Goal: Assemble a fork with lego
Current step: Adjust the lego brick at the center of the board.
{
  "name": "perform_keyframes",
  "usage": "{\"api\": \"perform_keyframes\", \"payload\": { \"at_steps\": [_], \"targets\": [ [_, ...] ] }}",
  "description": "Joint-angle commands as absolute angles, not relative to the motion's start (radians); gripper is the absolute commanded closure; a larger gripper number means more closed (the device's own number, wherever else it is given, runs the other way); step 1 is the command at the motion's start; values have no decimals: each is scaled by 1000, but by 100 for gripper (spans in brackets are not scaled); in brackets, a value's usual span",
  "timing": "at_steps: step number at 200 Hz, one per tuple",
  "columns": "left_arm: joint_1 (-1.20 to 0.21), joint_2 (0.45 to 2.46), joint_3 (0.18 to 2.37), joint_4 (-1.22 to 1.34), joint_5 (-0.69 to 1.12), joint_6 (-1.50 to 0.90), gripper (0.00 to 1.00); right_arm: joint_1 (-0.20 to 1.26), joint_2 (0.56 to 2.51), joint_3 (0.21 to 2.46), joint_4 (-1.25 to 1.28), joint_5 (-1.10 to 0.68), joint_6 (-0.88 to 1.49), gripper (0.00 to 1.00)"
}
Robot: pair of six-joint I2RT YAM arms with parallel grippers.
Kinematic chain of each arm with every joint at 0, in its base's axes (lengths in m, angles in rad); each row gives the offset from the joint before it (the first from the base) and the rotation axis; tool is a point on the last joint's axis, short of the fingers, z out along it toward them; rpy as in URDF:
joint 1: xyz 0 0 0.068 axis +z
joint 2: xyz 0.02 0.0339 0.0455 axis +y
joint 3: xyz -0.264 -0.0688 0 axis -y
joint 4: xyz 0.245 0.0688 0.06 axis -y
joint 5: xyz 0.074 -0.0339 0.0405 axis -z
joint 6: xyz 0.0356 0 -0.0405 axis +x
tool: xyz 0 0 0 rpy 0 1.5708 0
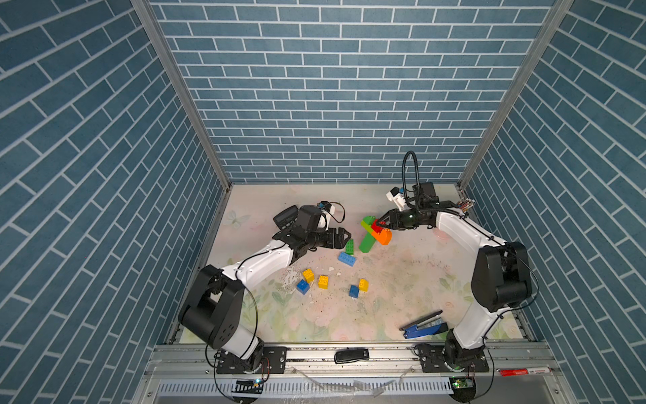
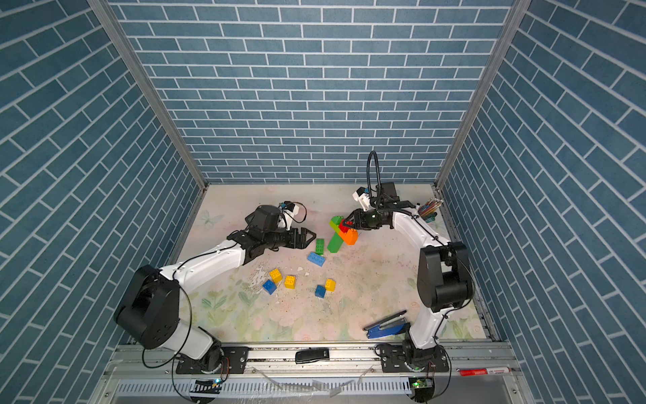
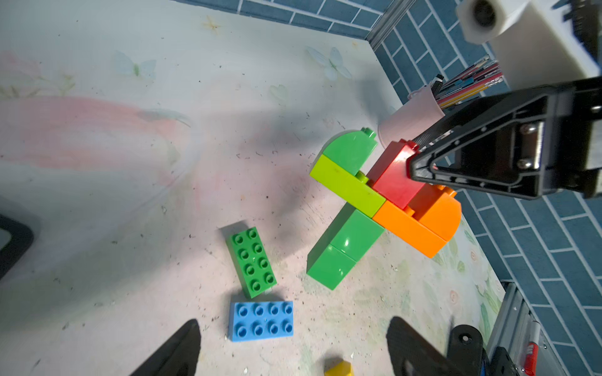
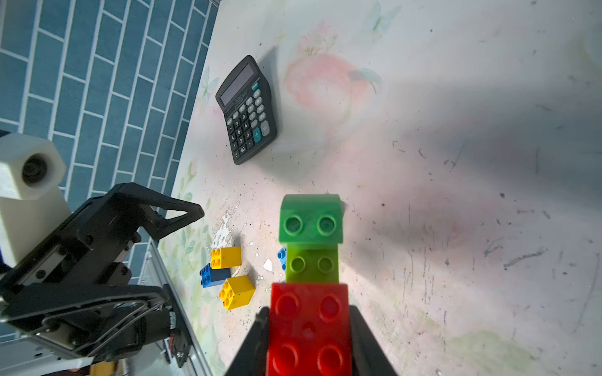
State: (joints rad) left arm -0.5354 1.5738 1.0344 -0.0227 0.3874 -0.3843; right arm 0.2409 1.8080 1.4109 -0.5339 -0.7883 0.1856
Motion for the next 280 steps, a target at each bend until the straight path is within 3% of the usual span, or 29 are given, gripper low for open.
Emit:
{"api": "perform_keyframes", "payload": {
  "at_steps": [1, 82, 145, 185, 190, 205, 247, 280],
  "targets": [
    [-543, 1633, 1095, -31, 423, -333, 11, 203, 1877, 1502, -687, -905, 140, 94],
    [-619, 1824, 1265, -126, 444, -280, 15, 144, 2141, 1773, -888, -934, 45, 74],
    [-640, 1920, 1325, -129, 443, -299, 16, 137, 2329, 1975, -928, -898, 52, 68],
    [-645, 1961, 1384, -171, 437, -291, 15, 136, 2392, 2095, -924, -819, 82, 47],
    [-646, 1965, 1391, -177, 438, -289, 15, 136, 2391, 2106, -922, -800, 85, 40],
    [-648, 1982, 1415, -194, 435, -286, 15, 133, 2372, 2115, -901, -702, 104, 35],
    [-667, 2051, 1512, -272, 401, -261, 15, 139, 2167, 1943, -741, -405, 165, 35],
    [-676, 2124, 1597, -321, 394, -254, 15, 149, 1961, 1675, -531, -320, 267, 34]
  ]
}}
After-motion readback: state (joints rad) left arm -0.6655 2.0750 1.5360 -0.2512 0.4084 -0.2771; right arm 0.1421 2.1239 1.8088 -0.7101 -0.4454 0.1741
